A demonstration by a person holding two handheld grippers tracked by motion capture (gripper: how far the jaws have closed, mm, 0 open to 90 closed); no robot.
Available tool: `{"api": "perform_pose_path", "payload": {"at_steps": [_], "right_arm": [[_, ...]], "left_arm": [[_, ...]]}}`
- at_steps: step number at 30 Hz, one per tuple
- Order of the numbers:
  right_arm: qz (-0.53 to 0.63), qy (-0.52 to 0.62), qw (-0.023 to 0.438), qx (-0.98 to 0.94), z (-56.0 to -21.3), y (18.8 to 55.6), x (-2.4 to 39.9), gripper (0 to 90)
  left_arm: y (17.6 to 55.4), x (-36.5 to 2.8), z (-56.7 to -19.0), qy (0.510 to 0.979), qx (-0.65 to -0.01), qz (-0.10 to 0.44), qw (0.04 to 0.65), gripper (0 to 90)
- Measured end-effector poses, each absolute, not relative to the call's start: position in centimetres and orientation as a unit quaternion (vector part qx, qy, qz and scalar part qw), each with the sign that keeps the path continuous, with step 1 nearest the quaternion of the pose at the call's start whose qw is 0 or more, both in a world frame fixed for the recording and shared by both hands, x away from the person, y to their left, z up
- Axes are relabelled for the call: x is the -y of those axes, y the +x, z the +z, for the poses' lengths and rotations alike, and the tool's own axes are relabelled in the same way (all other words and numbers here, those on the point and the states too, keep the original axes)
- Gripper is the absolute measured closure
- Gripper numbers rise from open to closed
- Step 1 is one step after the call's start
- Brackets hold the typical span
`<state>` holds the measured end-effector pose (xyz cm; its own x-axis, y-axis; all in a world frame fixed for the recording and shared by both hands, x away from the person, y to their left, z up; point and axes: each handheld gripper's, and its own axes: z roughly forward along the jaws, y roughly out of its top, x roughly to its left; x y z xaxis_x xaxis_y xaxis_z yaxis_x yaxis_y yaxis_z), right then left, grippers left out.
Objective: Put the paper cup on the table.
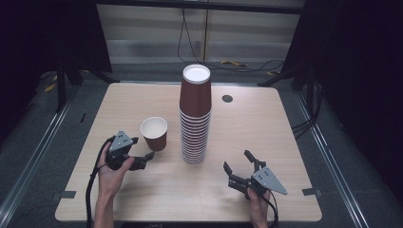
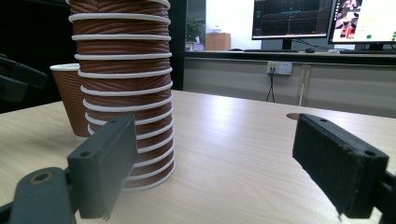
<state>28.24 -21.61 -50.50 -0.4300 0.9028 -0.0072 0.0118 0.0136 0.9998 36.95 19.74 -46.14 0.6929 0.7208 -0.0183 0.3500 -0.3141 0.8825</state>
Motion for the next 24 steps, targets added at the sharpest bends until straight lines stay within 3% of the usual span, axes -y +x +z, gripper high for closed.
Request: {"api": "perform_pose_path", "payload": {"at_steps": [9, 24], "right_arm": [[0.592, 0.378, 0.376, -0.604, -50.5, 28.2, 21.6, 13.5], [0.592, 0.378, 0.376, -0.604, -50.5, 28.2, 21.6, 13.6]], "left_arm": [[34.8, -18.8, -46.6, 0.759, -0.337, 0.206, 0.517, 15.9], [31.6, -15.5, -48.2, 0.752, -0.318, 0.234, 0.527, 15.9]]}}
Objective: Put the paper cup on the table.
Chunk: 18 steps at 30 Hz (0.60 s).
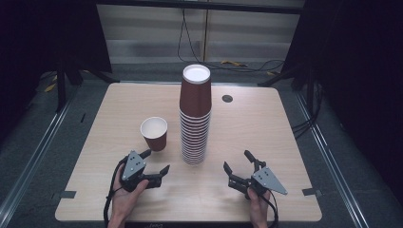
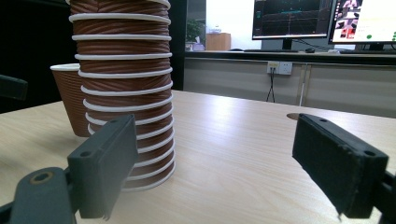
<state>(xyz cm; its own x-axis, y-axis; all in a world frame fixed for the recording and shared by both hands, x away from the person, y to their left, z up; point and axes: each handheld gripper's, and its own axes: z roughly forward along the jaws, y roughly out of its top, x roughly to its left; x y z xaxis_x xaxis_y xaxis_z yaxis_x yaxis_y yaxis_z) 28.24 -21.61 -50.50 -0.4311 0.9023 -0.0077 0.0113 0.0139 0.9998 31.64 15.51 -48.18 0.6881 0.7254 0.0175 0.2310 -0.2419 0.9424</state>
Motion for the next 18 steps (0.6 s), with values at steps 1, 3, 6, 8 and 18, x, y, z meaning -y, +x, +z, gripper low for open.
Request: {"api": "perform_pose_path", "payload": {"at_steps": [1, 3, 6, 8, 18], "right_arm": [[0.592, 0.378, 0.376, -0.604, -50.5, 28.2, 21.6, 13.6], [0.592, 0.378, 0.376, -0.604, -50.5, 28.2, 21.6, 13.6], [0.592, 0.378, 0.376, -0.604, -50.5, 28.2, 21.6, 13.6], [0.592, 0.378, 0.376, -0.604, -50.5, 28.2, 21.6, 13.6], [0.592, 0.379, 0.376, -0.604, -50.5, 28.3, 21.6, 13.9]], "left_arm": [[31.5, -15.4, -48.4, 0.752, -0.316, 0.236, 0.528, 15.9], [31.2, -15.3, -48.9, 0.748, -0.321, 0.238, 0.530, 15.8], [30.7, -15.0, -49.4, 0.744, -0.322, 0.237, 0.535, 15.7], [30.6, -14.7, -49.7, 0.738, -0.325, 0.240, 0.541, 15.7], [30.2, -14.5, -50.7, 0.714, -0.331, 0.247, 0.565, 15.7]]}}
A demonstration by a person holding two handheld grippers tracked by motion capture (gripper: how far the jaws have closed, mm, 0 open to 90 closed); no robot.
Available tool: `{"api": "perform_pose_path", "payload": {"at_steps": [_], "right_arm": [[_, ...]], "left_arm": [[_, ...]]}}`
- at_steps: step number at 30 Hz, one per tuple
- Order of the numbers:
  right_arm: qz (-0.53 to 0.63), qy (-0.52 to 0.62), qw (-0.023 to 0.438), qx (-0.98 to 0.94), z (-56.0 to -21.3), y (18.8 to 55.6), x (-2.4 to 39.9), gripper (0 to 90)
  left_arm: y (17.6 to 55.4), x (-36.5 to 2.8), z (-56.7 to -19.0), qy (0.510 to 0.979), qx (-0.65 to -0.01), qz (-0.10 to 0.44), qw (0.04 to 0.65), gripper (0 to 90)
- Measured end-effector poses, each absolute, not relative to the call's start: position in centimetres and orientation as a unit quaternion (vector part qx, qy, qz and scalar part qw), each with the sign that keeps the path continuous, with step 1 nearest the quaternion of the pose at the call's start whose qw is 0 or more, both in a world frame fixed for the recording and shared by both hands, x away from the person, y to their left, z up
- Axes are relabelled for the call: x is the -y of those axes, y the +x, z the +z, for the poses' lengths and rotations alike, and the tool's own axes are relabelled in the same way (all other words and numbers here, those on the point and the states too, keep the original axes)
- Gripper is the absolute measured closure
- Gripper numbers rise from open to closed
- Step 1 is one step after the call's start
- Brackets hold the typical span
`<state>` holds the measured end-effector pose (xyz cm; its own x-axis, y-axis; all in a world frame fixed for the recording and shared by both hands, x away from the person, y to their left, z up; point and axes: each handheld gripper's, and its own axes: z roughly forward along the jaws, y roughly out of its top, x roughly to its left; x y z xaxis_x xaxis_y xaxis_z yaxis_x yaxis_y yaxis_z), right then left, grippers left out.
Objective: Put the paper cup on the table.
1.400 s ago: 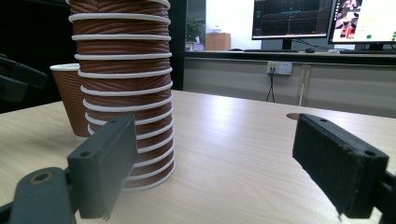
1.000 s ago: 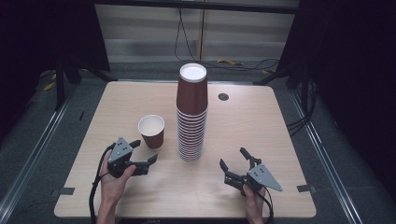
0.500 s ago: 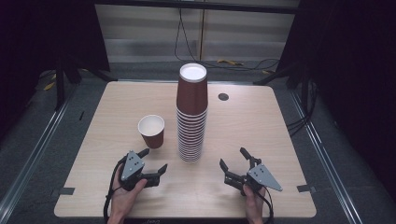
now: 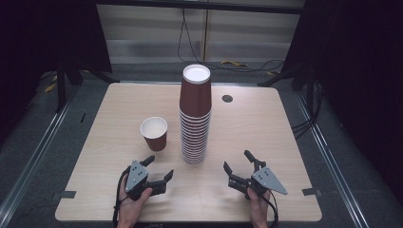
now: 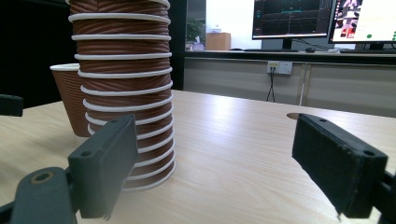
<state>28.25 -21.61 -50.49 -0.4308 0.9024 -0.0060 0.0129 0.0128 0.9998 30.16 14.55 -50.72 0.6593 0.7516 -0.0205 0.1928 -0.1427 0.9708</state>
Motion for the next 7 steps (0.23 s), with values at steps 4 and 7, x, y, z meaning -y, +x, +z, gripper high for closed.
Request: {"api": "perform_pose_path", "payload": {"at_steps": [4, 7], "right_arm": [[0.592, 0.380, 0.374, -0.605, -50.49, 28.29, 21.63, 14.1], [0.591, 0.382, 0.374, -0.605, -50.48, 28.30, 21.64, 14.1]], "left_arm": [[29.88, -14.37, -50.70, 0.722, -0.308, 0.259, 0.562, 15.7], [29.58, -14.72, -50.80, 0.709, -0.305, 0.264, 0.579, 15.8]]}}
